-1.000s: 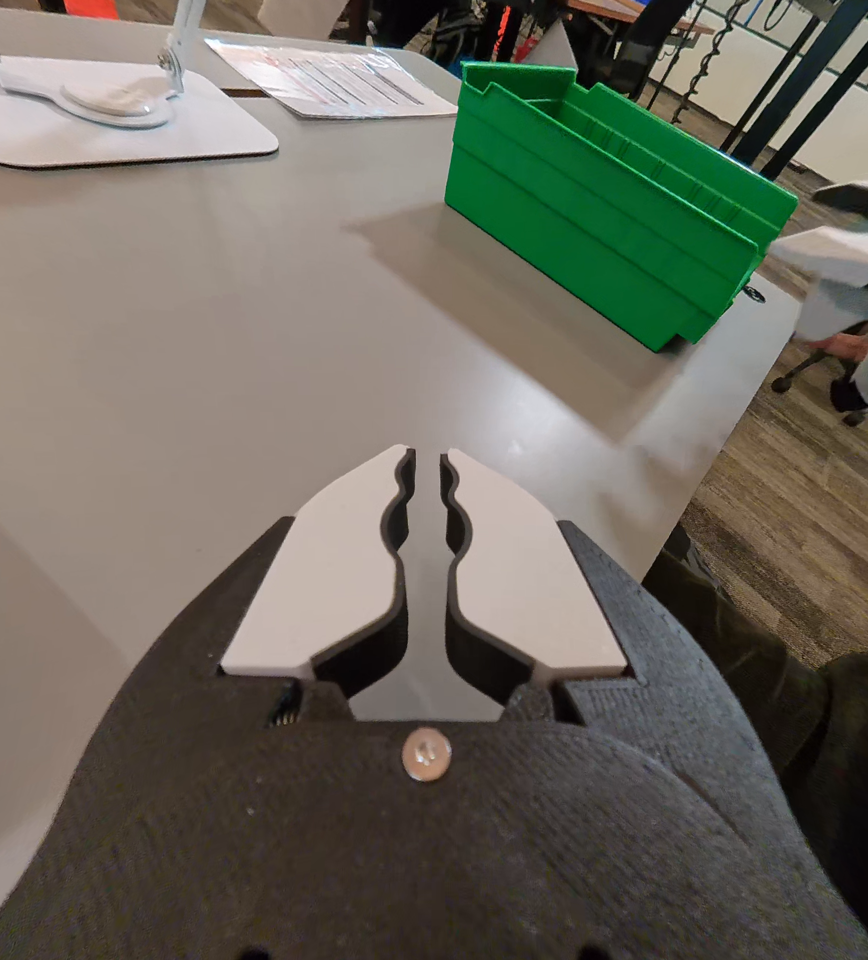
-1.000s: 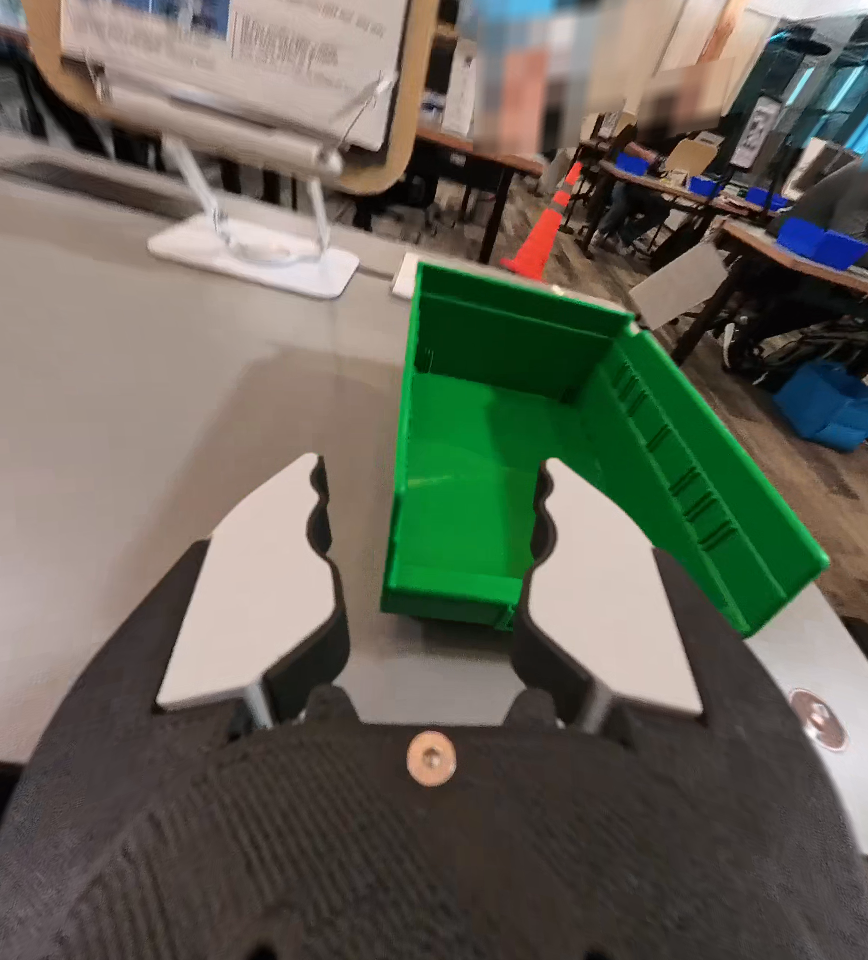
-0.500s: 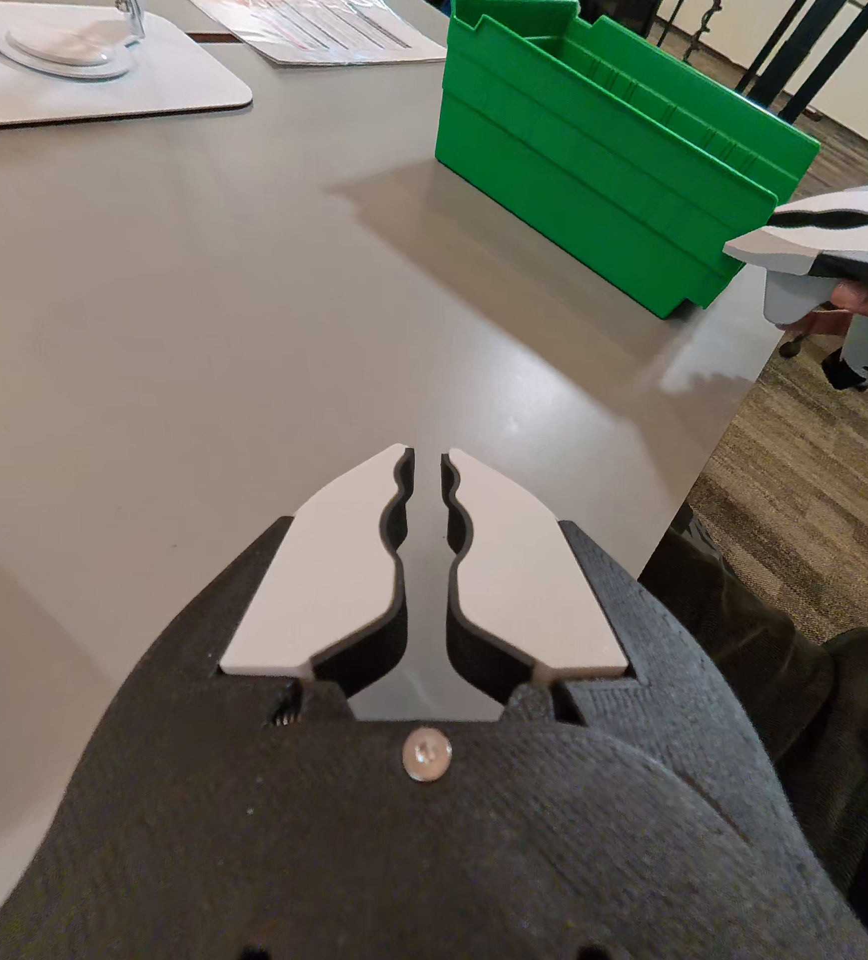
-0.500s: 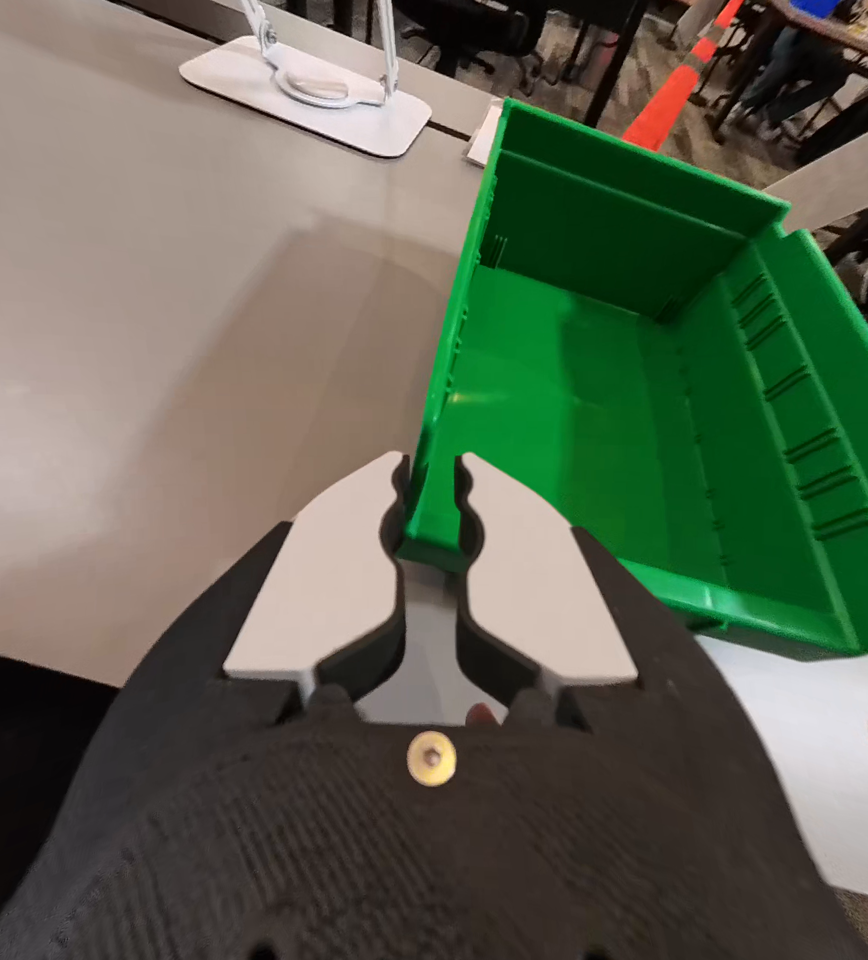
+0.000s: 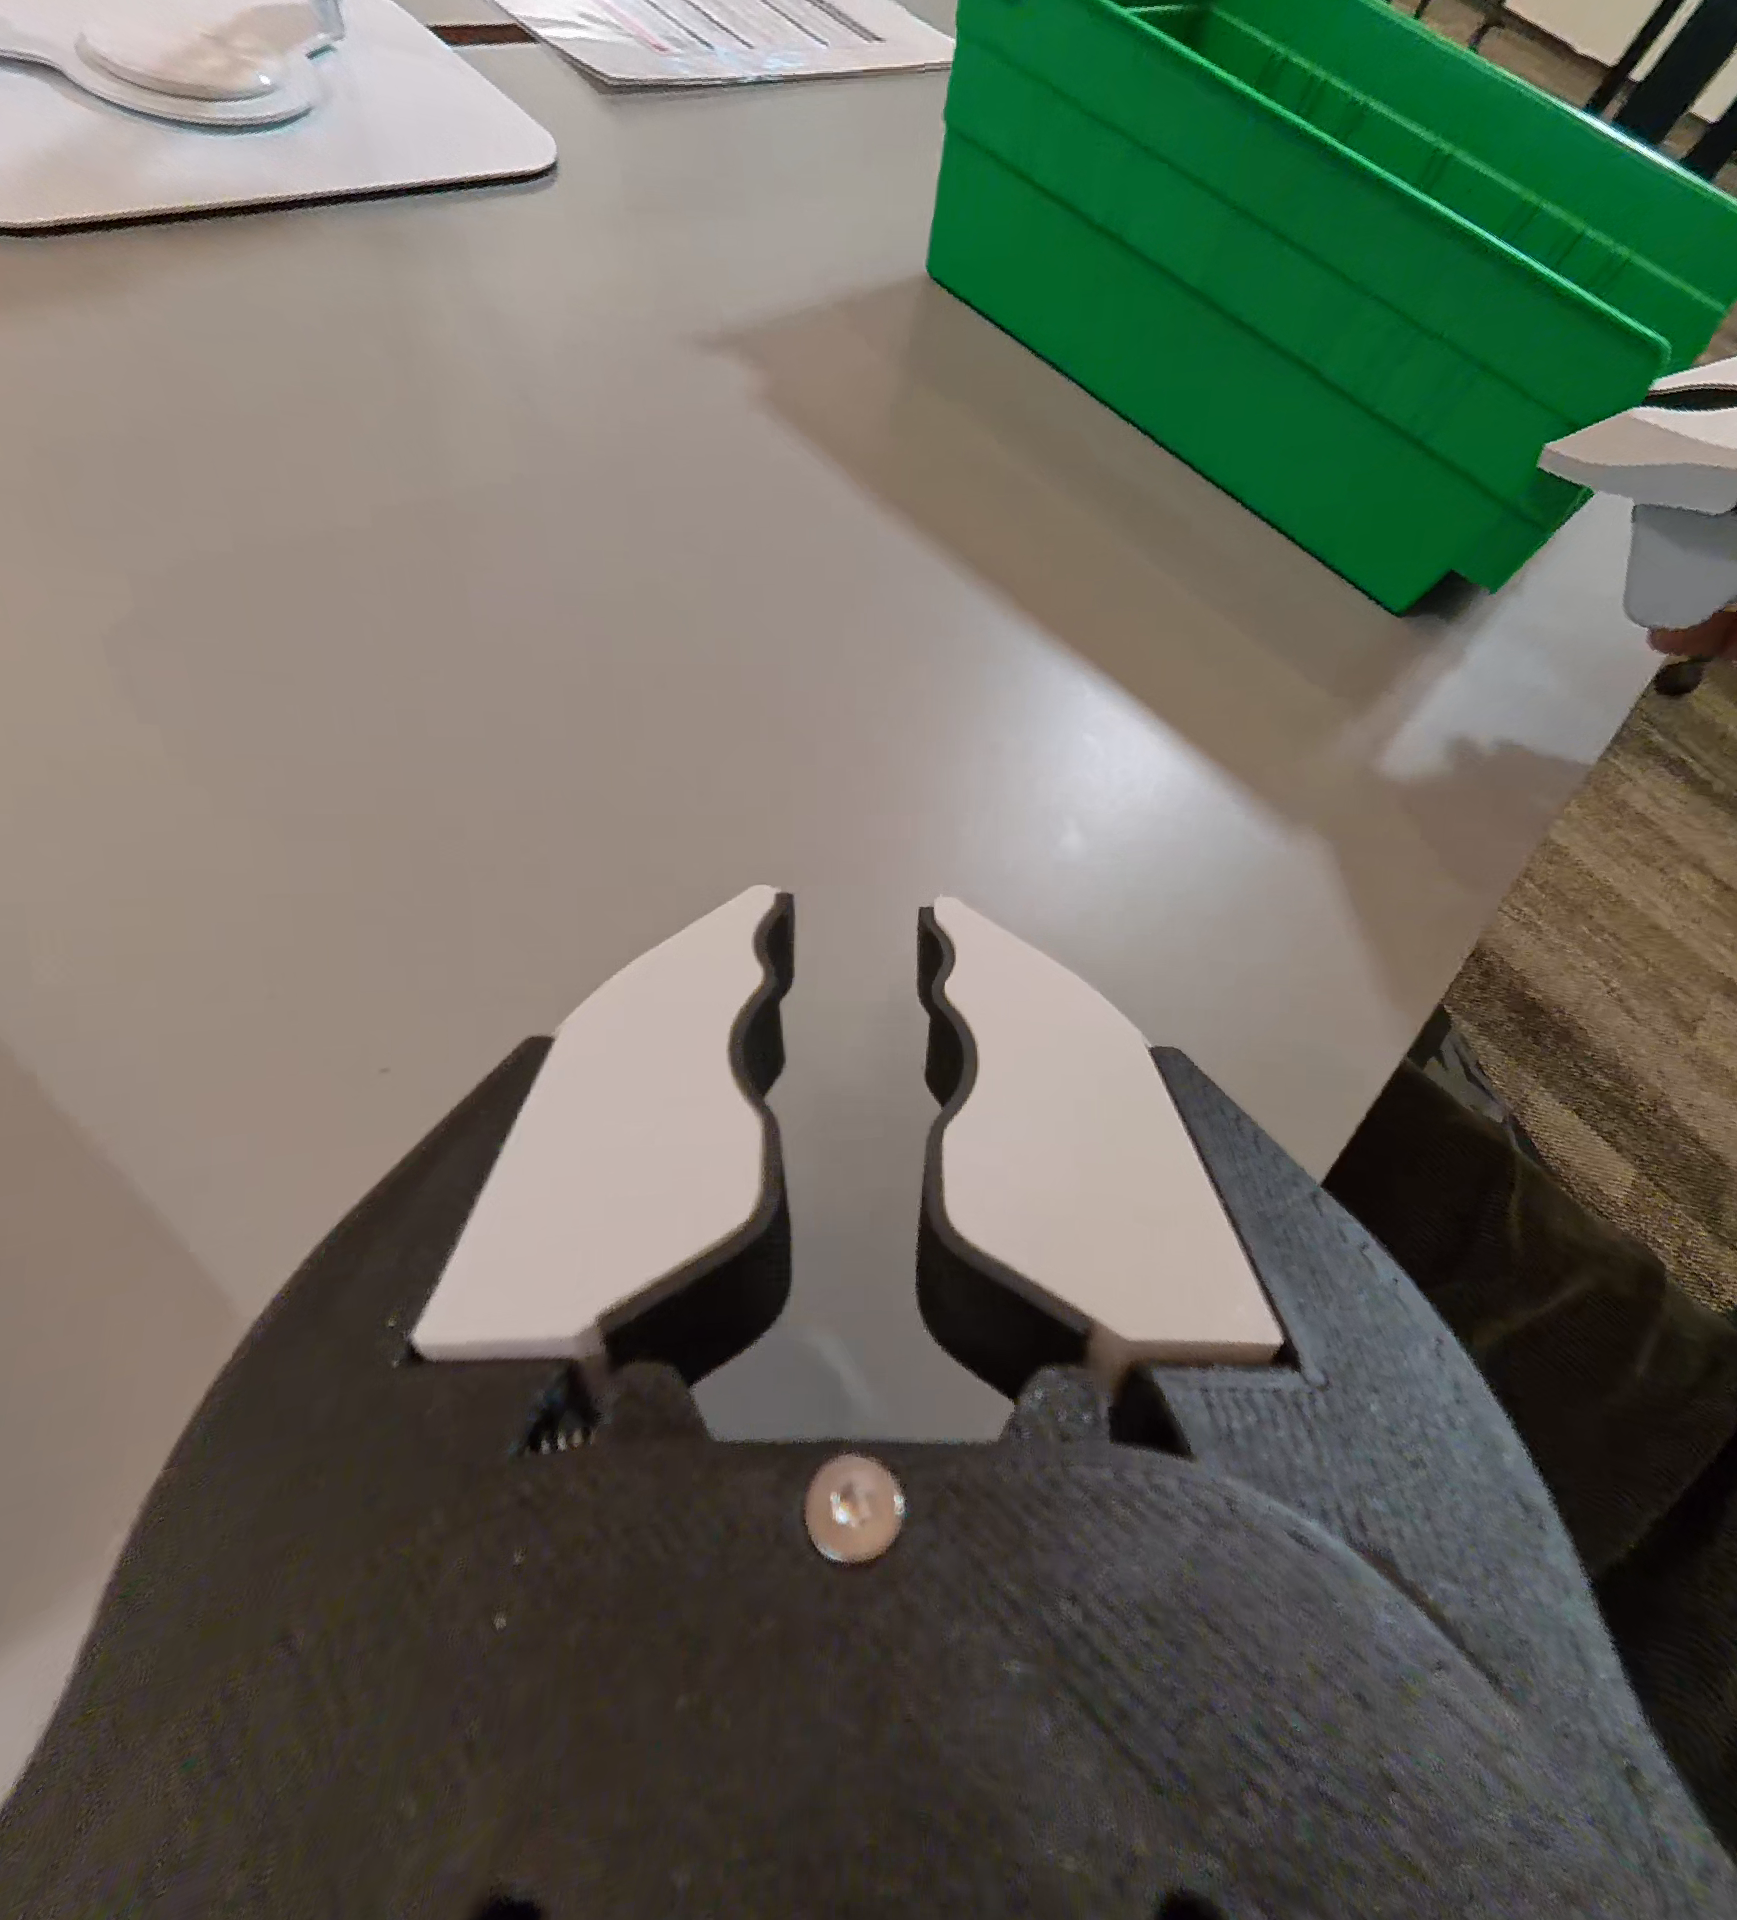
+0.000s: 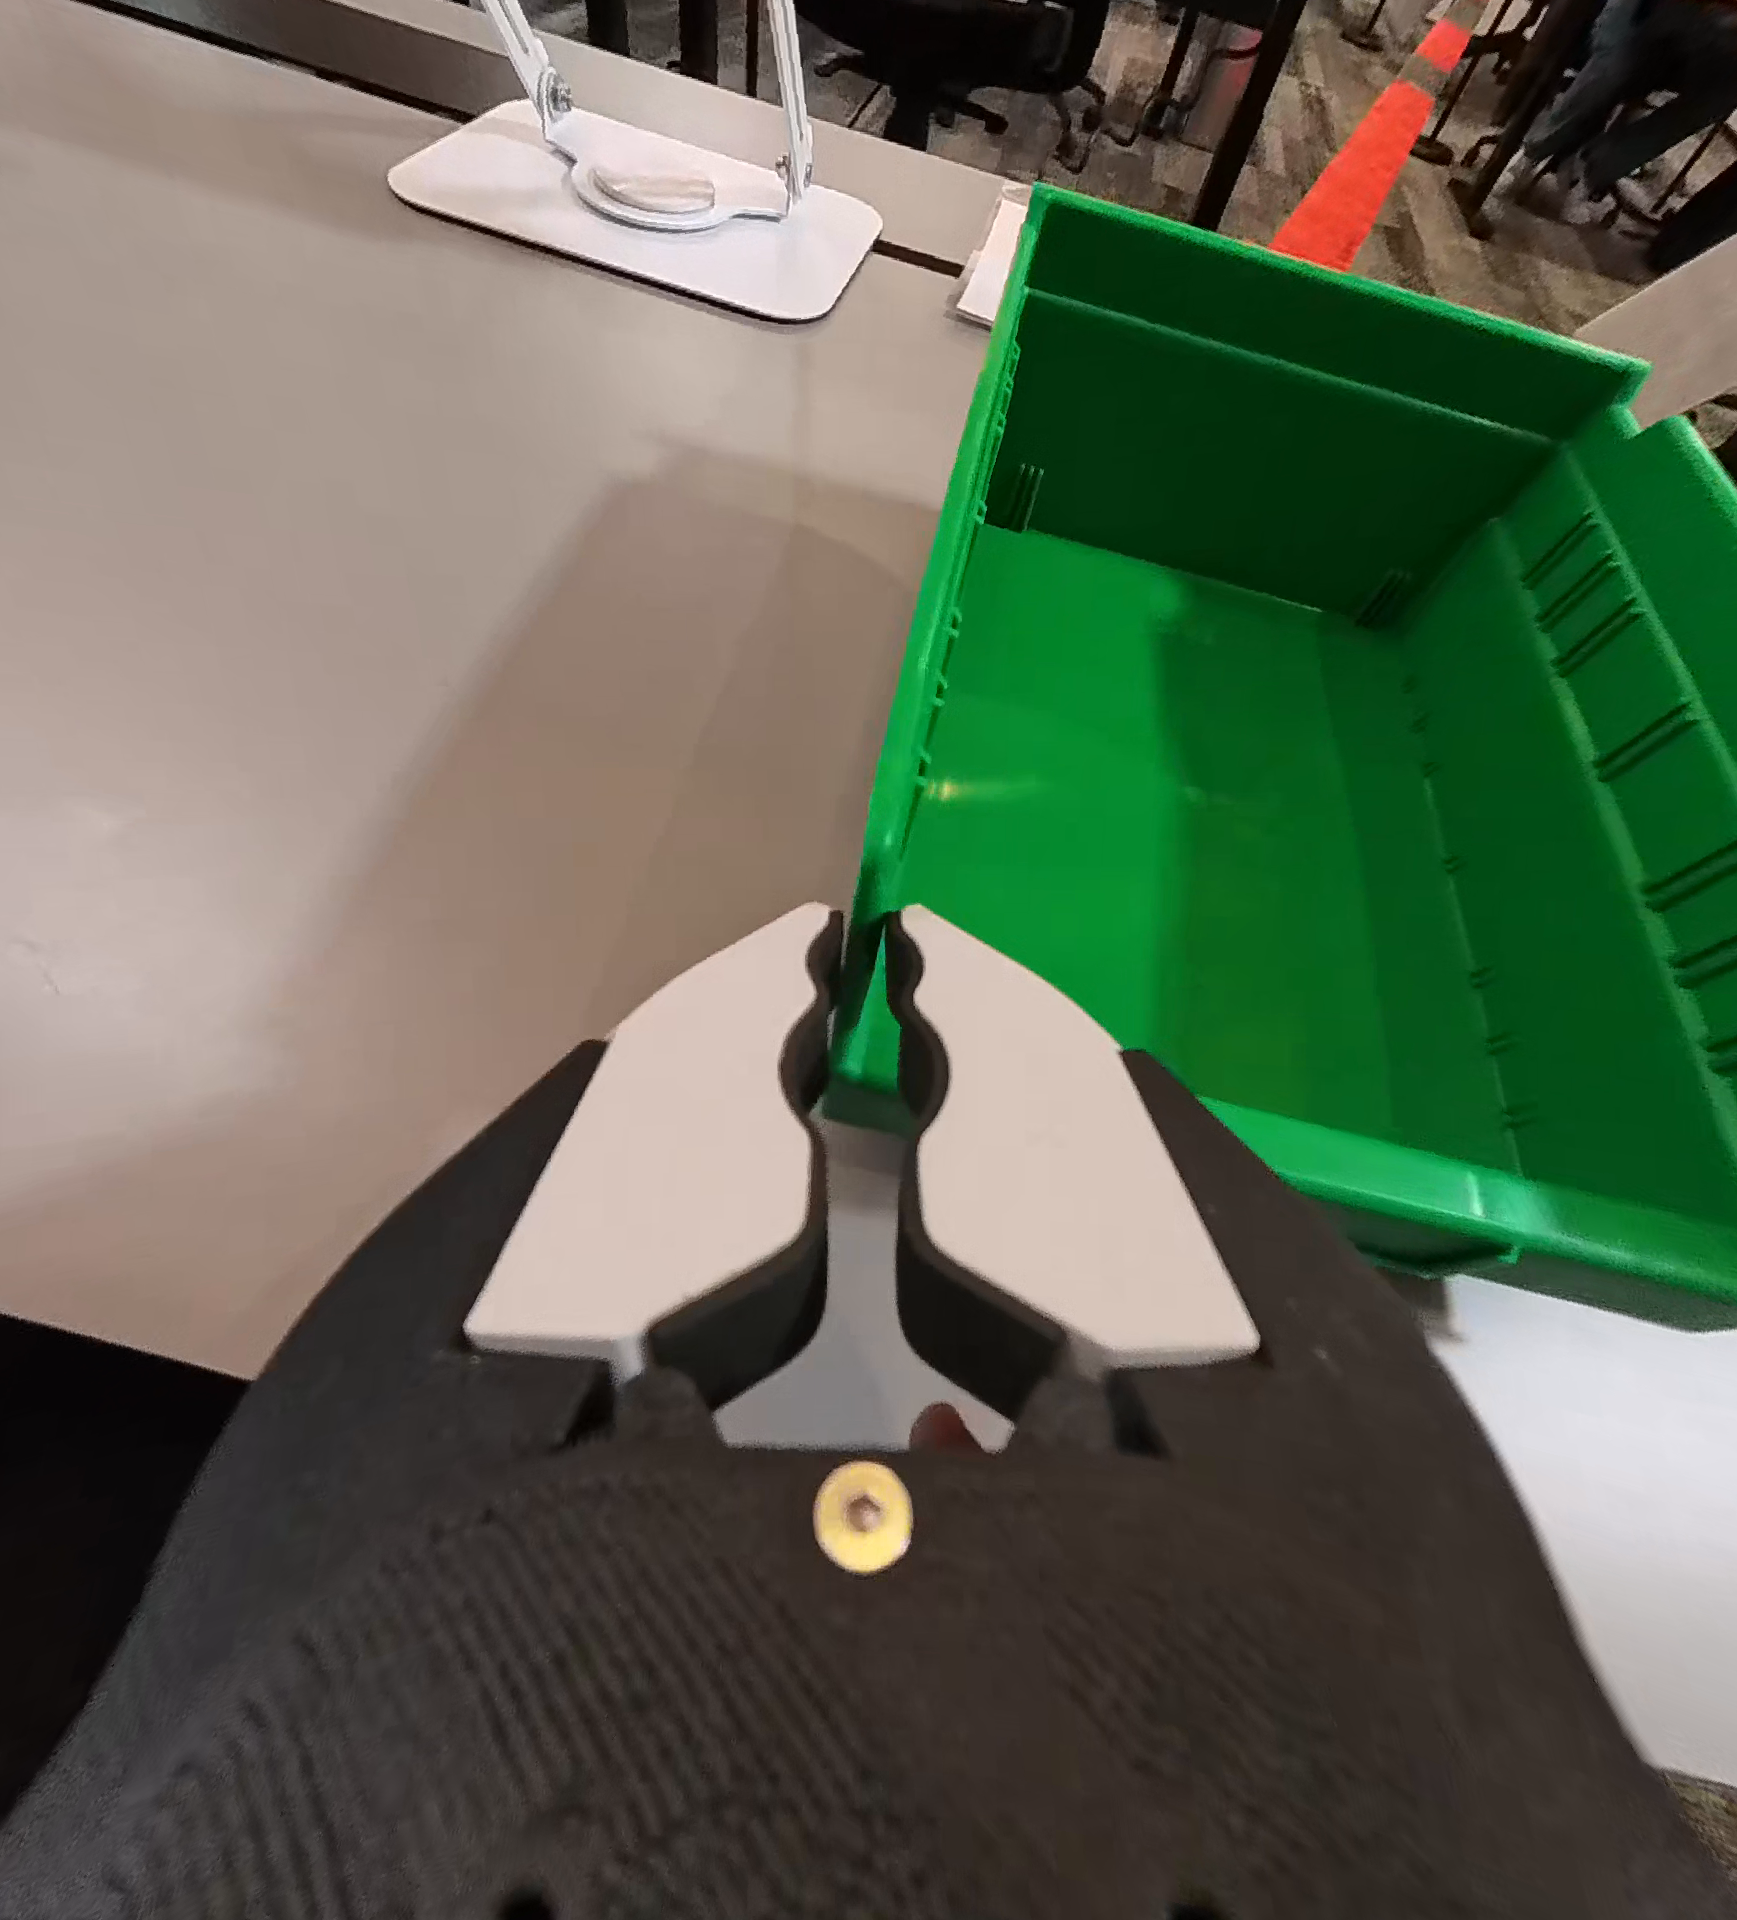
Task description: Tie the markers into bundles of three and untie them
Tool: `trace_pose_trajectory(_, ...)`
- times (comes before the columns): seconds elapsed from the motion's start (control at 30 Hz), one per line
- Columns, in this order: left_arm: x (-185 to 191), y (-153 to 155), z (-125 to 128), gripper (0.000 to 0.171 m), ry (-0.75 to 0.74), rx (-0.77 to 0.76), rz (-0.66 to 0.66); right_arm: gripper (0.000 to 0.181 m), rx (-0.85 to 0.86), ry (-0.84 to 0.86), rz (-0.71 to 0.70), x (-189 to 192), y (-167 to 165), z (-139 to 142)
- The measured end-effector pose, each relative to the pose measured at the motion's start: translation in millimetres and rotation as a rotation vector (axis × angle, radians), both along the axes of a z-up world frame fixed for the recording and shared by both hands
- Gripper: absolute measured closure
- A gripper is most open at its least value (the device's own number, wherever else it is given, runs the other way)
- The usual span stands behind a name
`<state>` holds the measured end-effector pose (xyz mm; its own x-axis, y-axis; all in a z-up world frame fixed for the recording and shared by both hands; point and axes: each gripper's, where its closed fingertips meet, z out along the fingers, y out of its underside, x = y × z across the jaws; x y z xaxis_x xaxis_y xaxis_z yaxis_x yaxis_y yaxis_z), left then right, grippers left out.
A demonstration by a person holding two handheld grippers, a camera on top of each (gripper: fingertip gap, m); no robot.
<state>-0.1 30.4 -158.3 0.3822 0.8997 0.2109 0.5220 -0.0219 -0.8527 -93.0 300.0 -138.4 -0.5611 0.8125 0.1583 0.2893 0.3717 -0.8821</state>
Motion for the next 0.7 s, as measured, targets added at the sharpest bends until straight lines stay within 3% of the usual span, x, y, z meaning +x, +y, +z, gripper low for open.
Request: trace_pose_trajectory(0.7,-1,1,-3,0.147,-0.015,-0.001,-0.009,0.165,-0.042,-0.019,0.058,3,-12,0)
